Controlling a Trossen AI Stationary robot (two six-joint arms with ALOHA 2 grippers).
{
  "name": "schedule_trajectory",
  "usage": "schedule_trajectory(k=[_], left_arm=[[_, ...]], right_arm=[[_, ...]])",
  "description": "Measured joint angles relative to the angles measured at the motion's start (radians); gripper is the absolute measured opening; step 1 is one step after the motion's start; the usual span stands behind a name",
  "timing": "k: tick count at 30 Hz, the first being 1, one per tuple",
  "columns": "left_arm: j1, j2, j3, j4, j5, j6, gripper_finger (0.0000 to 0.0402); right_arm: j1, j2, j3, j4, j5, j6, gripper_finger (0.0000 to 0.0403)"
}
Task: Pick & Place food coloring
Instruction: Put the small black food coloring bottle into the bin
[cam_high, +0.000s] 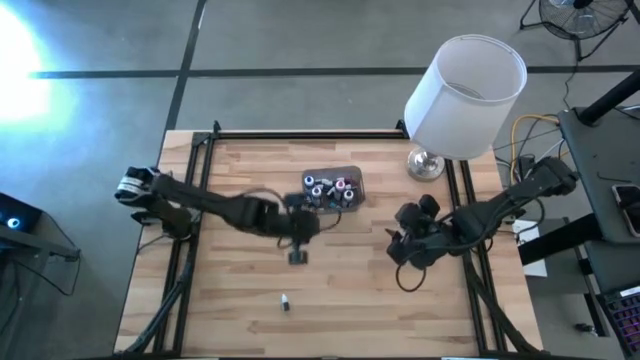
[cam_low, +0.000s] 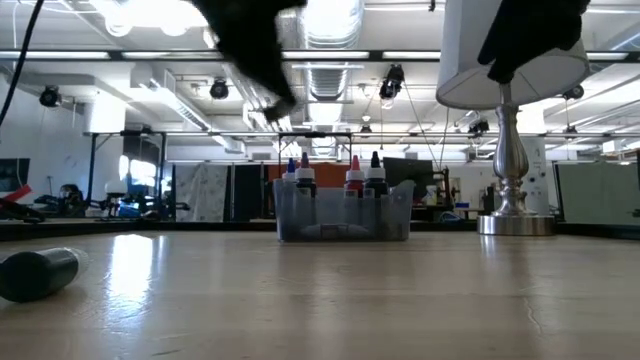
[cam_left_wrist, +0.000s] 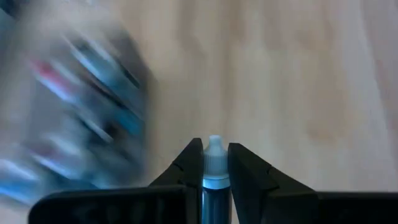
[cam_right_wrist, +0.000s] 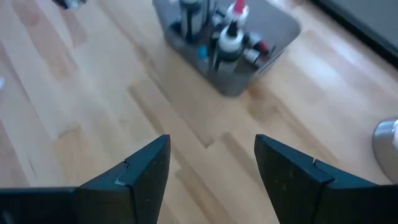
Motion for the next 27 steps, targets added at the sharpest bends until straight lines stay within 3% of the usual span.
schedule_trajectory(k=[3, 5, 7, 10, 12, 16, 22, 25, 27], left_arm=[[0.077, 0.000, 0.112, 0.009, -0.082, 0.154, 0.0030], [0.161, 0.015, 0.160, 0.041, -0.067, 0.226, 0.0030], [0.256, 0.032, 0.179, 0.079, 0.047, 0.254, 0.0030], [0.395, 0.066, 0.178, 0.158, 0.326, 0.219, 0.0030], [0.462, 0.087, 0.179, 0.181, 0.414, 0.194, 0.0030], [0.519, 0.145, 0.179, 0.192, 0.360, 0.227, 0.0050], [0.507, 0.182, 0.191, 0.167, 0.285, 0.239, 0.0129], [0.482, 0.153, 0.222, 0.032, 0.206, 0.243, 0.0161], [0.450, 0.104, 0.260, -0.108, 0.231, 0.220, 0.0172]], right_arm=[[-0.001, -0.027, -0.002, 0.000, 0.028, 0.006, 0.0226], [-0.001, -0.032, -0.002, 0.001, 0.035, 0.005, 0.0226], [0.000, -0.029, -0.002, 0.002, 0.041, 0.007, 0.0226], [0.000, -0.016, -0.003, 0.003, 0.042, 0.017, 0.0226], [0.000, -0.006, -0.003, 0.004, 0.043, 0.038, 0.0226], [0.000, 0.010, -0.004, 0.007, 0.045, 0.073, 0.0226], [0.009, 0.017, -0.007, 0.006, 0.044, 0.100, 0.0226], [0.010, 0.016, -0.007, 0.006, 0.042, 0.100, 0.0226], [0.010, 0.016, -0.008, 0.008, 0.042, 0.098, 0.0226]])
